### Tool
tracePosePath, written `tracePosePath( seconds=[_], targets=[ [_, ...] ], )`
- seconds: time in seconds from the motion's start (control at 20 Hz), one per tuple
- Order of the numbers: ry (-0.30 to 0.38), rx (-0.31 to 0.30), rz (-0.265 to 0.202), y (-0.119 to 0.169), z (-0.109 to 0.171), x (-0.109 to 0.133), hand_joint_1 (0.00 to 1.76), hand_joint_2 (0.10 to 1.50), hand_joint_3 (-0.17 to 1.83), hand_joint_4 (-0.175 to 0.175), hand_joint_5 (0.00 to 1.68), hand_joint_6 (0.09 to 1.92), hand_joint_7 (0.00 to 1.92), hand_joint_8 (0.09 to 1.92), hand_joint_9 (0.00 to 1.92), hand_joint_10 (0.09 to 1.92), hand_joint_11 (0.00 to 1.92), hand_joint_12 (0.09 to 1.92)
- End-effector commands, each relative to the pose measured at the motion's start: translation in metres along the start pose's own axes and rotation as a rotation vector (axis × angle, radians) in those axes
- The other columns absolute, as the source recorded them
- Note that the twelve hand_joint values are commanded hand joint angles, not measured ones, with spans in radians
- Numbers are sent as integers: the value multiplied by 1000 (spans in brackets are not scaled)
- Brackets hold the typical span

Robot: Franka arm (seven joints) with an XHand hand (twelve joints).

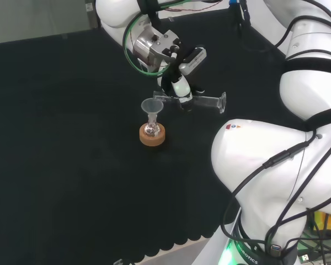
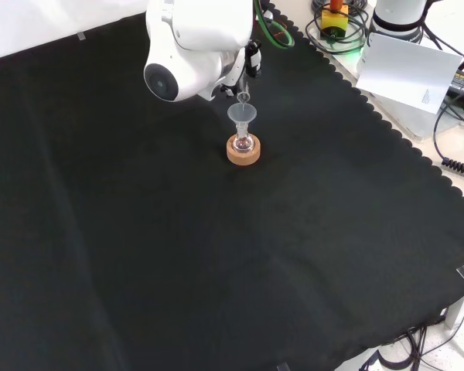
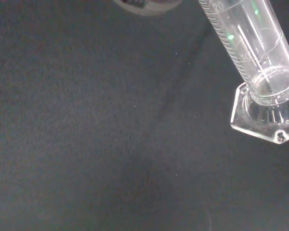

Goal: Pour the water from the graduated cylinder into the round-bottom flask.

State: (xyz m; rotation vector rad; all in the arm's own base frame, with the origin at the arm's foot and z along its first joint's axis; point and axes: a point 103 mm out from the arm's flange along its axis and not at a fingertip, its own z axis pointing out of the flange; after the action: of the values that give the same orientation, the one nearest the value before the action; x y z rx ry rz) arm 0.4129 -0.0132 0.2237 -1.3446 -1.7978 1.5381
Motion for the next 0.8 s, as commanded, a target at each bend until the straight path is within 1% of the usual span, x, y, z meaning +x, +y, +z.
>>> tracePosePath(
  seconds=[0.05, 0.3, 0.55, 0.65, 0.8],
  targets=[
    [19, -22, -39, 13, 1, -5, 1233, 1084, -4, 40, 1029, 954, 1099, 825, 1463, 87, 1250, 766],
    [28, -56, -75, 21, -3, -9, 1233, 1085, -4, 41, 1029, 954, 1097, 827, 1463, 87, 1251, 765],
    [57, -98, -113, 25, -3, -17, 1233, 1085, -4, 41, 1028, 955, 1096, 829, 1462, 87, 1251, 764],
    [74, -137, -127, 25, -1, -22, 1233, 1085, -4, 41, 1028, 955, 1096, 829, 1462, 87, 1252, 764],
    [98, -175, -146, 24, 3, -30, 1233, 1085, -3, 41, 1027, 956, 1096, 830, 1462, 87, 1252, 764]
  ],
)
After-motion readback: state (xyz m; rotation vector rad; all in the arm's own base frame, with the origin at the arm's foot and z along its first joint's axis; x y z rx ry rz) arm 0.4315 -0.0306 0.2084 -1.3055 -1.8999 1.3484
